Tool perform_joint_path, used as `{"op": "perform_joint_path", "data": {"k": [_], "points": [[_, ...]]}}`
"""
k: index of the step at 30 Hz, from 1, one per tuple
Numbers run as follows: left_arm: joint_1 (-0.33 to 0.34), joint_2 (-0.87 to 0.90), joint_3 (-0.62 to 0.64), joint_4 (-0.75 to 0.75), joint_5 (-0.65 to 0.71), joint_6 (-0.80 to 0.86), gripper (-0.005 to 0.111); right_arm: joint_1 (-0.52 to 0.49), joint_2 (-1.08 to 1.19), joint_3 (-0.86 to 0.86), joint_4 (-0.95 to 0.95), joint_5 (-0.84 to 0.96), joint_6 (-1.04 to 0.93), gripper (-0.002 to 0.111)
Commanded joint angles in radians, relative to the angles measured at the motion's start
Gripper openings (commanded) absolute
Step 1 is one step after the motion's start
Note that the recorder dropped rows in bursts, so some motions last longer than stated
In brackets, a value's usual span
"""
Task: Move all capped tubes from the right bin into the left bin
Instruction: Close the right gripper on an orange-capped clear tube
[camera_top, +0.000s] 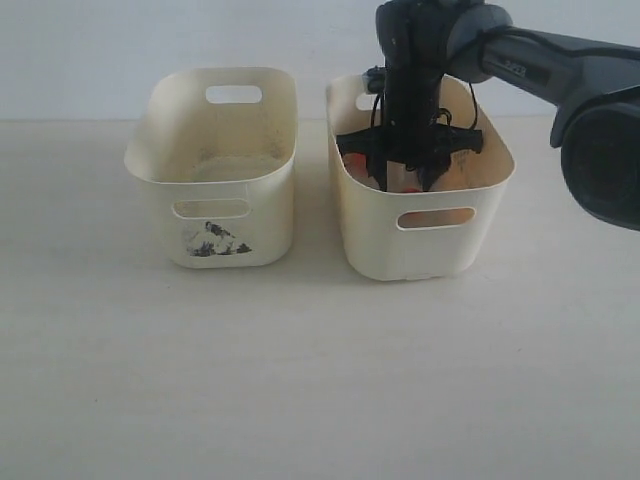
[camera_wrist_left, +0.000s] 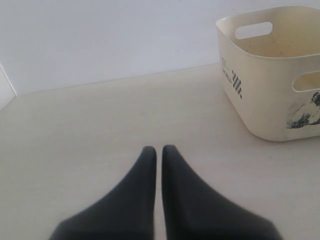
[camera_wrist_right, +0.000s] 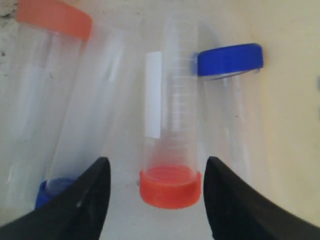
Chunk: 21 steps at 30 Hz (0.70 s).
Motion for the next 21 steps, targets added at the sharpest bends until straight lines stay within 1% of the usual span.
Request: {"op": "perform_joint_path", "data": {"k": [1, 6, 7, 8, 10, 12, 14, 21], "points": [[0.001, -0.002, -0.004, -0.001, -0.009, -0.012, 0.004, -0.010, 0.030, 0.001, -0.015, 0.005, 0.002, 0.054], [0.001, -0.002, -0.004, -0.001, -0.009, -0.012, 0.004, -0.010, 0.050, 0.001, 0.024, 0.005, 0.002, 0.053], [0.001, -0.002, -0.004, -0.001, -0.009, -0.012, 0.004, -0.010, 0.050, 0.001, 0.032, 0.005, 0.002, 0.051], [0.001, -0.002, -0.004, -0.001, -0.009, -0.012, 0.004, -0.010, 0.050, 0.001, 0.046, 0.005, 0.002, 0.046], [0.001, -0.002, -0.004, -0.001, -0.009, -0.012, 0.004, -0.010, 0.048, 0.001, 0.071, 0.005, -0.002, 0.033], [0.001, -0.002, -0.004, -0.001, -0.009, -0.012, 0.004, -0.010, 0.043, -0.001, 0.103, 0.005, -0.006, 0.014], [0.001, -0.002, -0.004, -0.001, -0.009, -0.012, 0.004, -0.010, 0.038, -0.001, 0.118, 0.005, -0.021, 0.000], [0.001, -0.002, -0.004, -0.001, -0.009, -0.012, 0.004, -0.010, -0.042, -0.001, 0.128, 0.005, -0.057, 0.000]]}}
